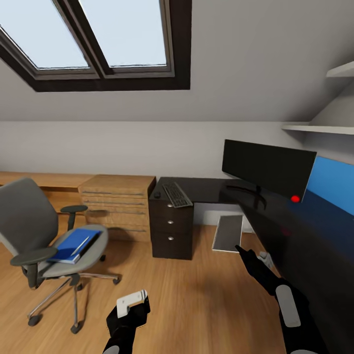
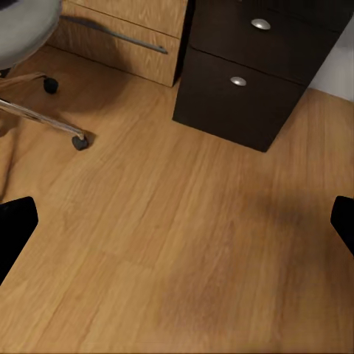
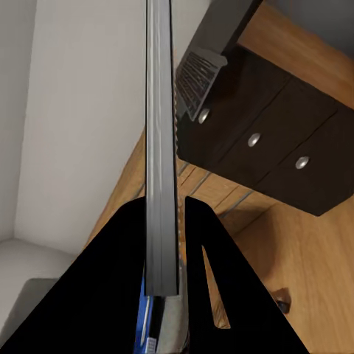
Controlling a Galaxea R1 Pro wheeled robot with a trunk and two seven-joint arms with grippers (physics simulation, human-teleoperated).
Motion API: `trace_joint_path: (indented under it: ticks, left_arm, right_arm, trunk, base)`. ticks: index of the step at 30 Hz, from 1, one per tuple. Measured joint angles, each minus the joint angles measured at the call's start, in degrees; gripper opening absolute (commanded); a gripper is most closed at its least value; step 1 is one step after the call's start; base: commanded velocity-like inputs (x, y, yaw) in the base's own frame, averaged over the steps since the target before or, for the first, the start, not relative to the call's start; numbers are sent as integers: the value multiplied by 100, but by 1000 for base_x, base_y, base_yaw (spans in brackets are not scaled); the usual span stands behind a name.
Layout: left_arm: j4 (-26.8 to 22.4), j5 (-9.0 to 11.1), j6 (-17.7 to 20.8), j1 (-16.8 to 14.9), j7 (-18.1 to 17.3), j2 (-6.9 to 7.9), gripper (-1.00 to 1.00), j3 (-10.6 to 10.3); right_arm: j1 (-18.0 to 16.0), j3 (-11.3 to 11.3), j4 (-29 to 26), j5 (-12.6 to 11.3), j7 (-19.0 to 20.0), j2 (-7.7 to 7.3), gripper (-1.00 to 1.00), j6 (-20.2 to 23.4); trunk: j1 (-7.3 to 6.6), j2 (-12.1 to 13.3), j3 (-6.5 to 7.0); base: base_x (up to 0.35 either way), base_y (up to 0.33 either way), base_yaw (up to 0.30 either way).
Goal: In the bedroom, organize the workspace by keeping the computer under the desk, ensuring the monitor is on the desk, placing the keyboard on the desk next to the monitor, placing the mouse on the desk next to the keyboard, moving the folder from the swivel chair onto the desk next to the mouse, stacking the notebook on top of the folder with the pen on top of the notebook, and positioning the swivel chair next to the desk.
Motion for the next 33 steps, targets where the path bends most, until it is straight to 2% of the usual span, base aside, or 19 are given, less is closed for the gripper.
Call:
trace_joint_path:
  ticks: [33]
  left_arm:
    - [-3, -1, 10, -1, 0, 0, 100, -12]
  right_arm:
    - [0, -9, 0, 1, 3, -17, -100, -17]
  trunk:
    - [-725, 1324, 593]
  base:
    - [328, 0, 0]
